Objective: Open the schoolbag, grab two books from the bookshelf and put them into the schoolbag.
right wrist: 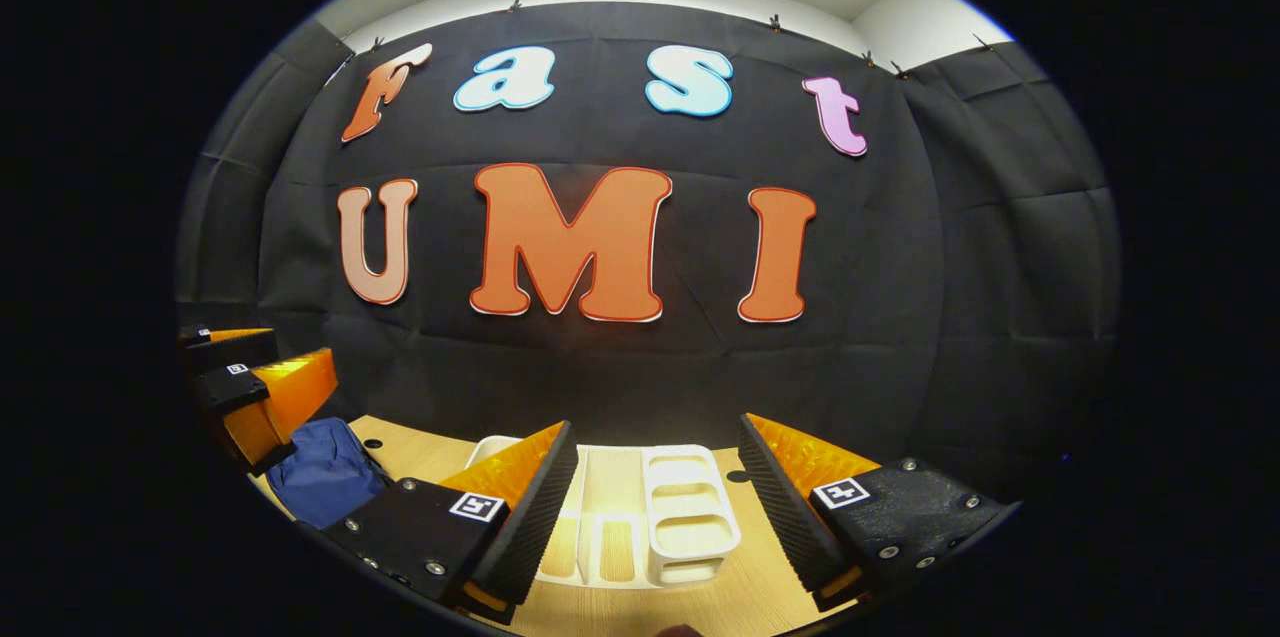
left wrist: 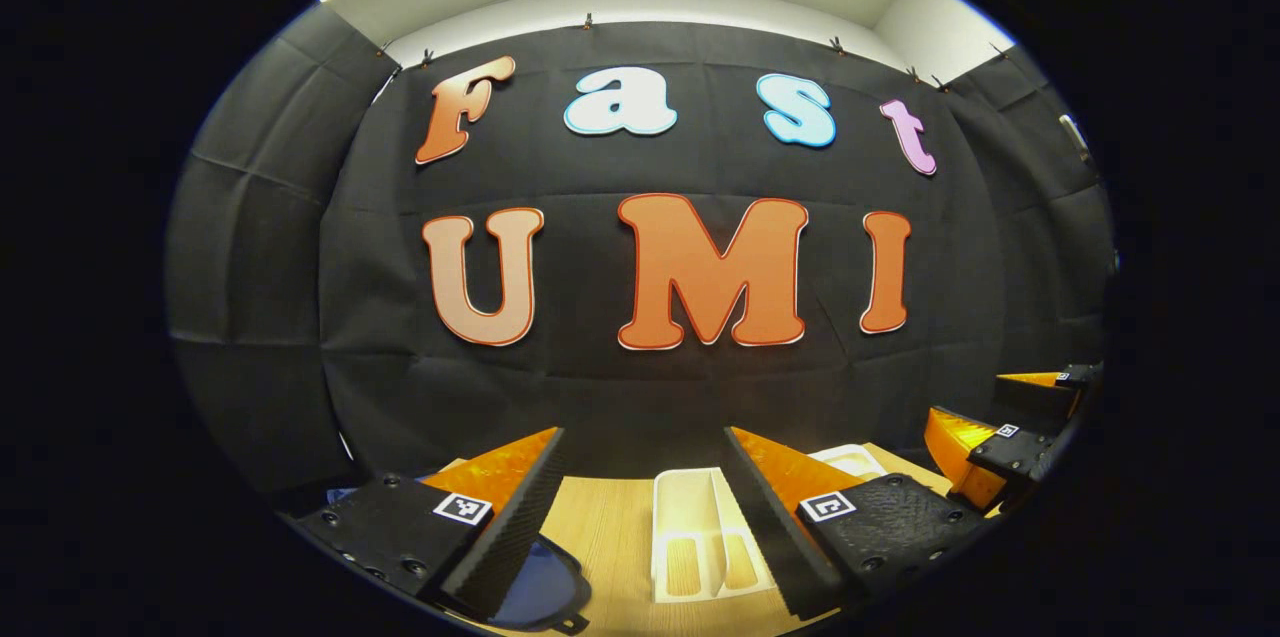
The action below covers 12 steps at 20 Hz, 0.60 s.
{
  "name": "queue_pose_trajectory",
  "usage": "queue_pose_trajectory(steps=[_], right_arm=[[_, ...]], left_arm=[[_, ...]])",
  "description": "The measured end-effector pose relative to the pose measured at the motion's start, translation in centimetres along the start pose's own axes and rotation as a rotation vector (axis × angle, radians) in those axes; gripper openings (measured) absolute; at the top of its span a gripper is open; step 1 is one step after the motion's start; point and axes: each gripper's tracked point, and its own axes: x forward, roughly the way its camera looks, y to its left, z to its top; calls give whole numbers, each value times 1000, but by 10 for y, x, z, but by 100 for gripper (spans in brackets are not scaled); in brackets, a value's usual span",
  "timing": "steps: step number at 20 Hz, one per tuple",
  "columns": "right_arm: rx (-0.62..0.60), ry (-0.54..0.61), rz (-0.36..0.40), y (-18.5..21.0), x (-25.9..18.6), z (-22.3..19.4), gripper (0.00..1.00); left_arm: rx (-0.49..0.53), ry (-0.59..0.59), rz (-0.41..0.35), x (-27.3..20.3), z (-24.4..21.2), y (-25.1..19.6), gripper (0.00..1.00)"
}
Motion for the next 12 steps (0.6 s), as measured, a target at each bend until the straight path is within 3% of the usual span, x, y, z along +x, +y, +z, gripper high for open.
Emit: queue_pose_trajectory(steps=[1,2,3,12], right_arm=[[0,3,0,0,-1,0,96],[2,5,1,0,-1,-1,96],[2,6,1,0,-1,-2,96],[-3,13,-5,-2,0,-4,96]], left_arm=[[4,3,-2,0,-1,0,99],[7,3,-5,2,-1,-1,96],[9,3,-7,0,-1,-3,99],[12,-9,-5,0,-1,-3,96]])
